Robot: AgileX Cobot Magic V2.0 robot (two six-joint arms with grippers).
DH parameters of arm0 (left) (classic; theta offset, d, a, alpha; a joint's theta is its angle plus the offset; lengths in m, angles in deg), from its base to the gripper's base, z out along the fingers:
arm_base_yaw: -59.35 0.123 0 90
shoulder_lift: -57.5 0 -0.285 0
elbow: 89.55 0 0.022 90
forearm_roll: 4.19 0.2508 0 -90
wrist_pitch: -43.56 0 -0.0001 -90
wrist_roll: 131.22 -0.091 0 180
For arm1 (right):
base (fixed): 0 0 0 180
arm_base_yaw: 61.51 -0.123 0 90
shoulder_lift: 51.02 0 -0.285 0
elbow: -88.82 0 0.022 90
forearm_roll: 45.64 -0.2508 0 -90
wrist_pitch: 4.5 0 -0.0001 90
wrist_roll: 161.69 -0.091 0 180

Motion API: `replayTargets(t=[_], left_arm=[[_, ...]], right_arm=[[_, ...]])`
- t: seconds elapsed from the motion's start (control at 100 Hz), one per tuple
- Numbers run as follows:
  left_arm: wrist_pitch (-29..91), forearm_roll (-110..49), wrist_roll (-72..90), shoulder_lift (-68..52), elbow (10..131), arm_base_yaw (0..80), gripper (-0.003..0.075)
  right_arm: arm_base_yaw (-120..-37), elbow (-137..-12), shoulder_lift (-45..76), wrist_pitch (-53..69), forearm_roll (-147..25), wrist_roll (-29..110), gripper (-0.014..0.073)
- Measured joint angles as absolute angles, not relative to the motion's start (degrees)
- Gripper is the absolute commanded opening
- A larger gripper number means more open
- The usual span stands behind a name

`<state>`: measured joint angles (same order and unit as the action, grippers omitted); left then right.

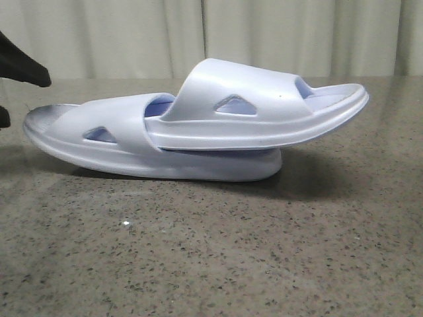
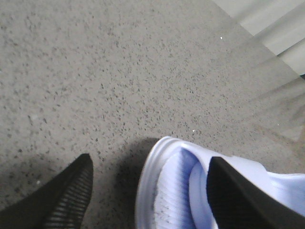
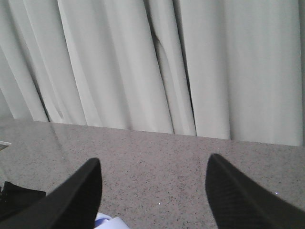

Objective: Insert blue slippers together front up
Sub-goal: 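Lower the nested slippers onto the table with the left gripper, then open the left gripper and pull it away from the slippers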

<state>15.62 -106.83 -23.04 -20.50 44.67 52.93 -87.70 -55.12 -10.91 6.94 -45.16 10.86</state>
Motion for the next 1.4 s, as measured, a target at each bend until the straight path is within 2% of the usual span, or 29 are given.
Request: replayTargets(t=[0.24,0.7,1.1,1.4], left_arm=[[17.1,-107.0,-31.1,-12.3,46.1,52.9,0.0447],[24.6,-102.6,-36.5,14.1,44.5,52.9,0.0447],[29.3,-97.4,-36.8,31.0,30.7,52.9,0.0447],[29.5,-97.0,-36.8,38.1,21.0,52.9,0.0447]], right_arm=[[-87.7,-55.1,-10.9,8.0,-41.6,10.9,0.0404],[-87.6,-53.8,-12.8,10.6,-32.5,10.9,0.0404],[-82.9,-43.4,-27.5,13.0,-30.0,10.9,0.0404],[-82.5,-35.6,-41.0,24.4,-30.0,10.9,0.0404]])
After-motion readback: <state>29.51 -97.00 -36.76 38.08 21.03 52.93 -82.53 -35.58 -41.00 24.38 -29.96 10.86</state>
